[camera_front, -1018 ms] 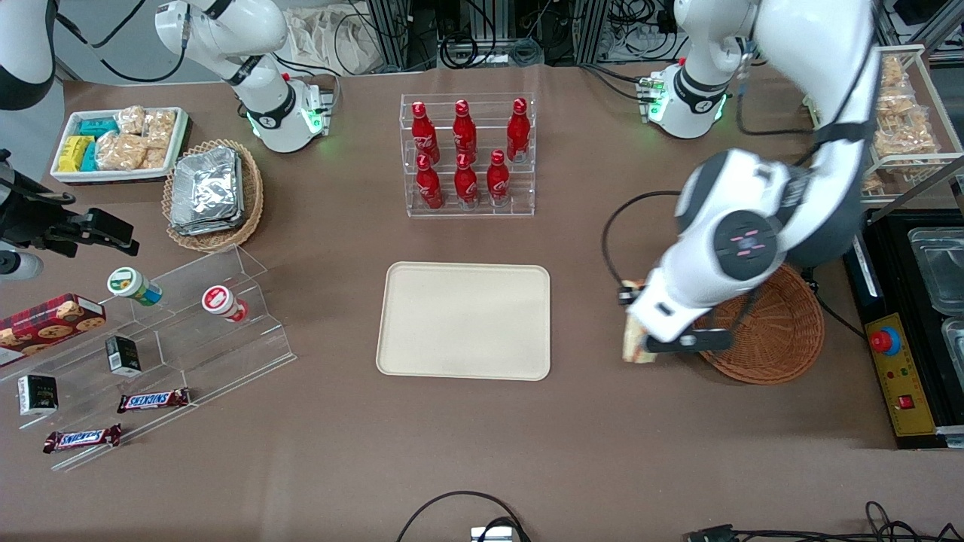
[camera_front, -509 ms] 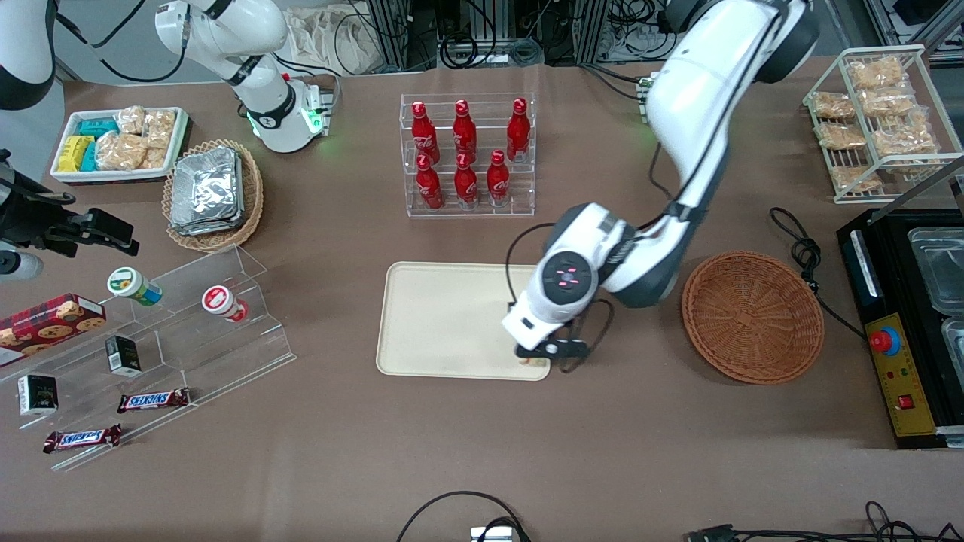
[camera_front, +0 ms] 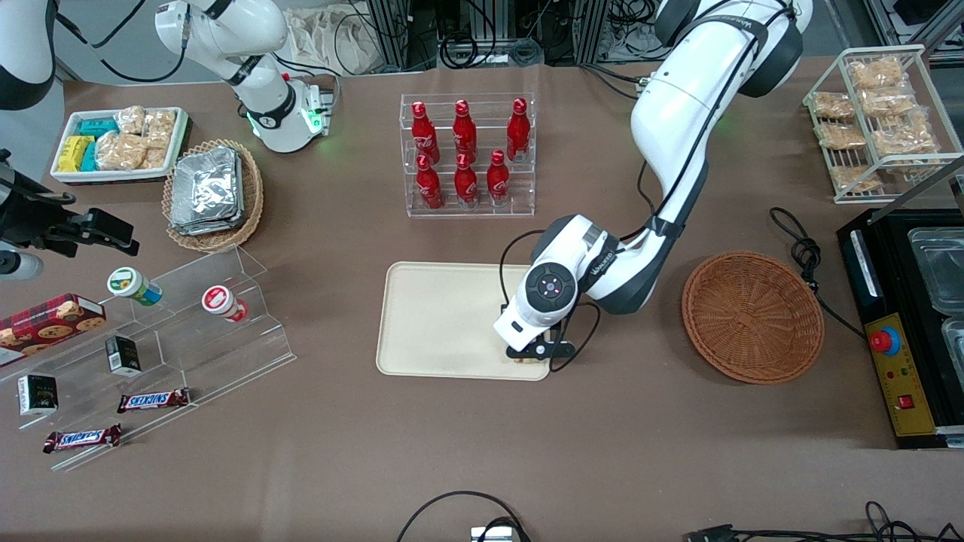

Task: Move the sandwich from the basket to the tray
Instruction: 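Carry the held sandwich with the left gripper over the cream tray, then lower the sandwich onto the tray and open the left gripper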

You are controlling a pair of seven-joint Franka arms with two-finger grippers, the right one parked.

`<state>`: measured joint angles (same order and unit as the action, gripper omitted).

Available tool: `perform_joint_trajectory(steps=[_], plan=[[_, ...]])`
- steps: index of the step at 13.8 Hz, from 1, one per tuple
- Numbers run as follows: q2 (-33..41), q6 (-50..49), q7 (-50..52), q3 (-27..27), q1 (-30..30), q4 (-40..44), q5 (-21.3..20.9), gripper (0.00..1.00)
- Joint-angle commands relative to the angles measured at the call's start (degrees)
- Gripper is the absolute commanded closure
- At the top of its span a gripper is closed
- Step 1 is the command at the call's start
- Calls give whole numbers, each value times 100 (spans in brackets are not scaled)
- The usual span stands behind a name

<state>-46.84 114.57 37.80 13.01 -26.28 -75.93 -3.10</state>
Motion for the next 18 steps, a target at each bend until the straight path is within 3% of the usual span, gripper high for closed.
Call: perform_joint_trajectory(steps=[1, 3, 5, 7, 8, 11, 18], plan=[[-88, -58, 34, -9, -9, 166, -33, 90], [-88, -58, 35, -9, -8, 148, -33, 67], [-80, -58, 17, -9, 0, 140, -59, 25], [-62, -75, 17, -9, 26, 131, -60, 19], [-45, -102, -1, -9, 35, 131, -60, 8], [226, -181, -18, -9, 62, -96, -51, 5], [2396, 118, -827, -9, 729, -2714, 28, 3]])
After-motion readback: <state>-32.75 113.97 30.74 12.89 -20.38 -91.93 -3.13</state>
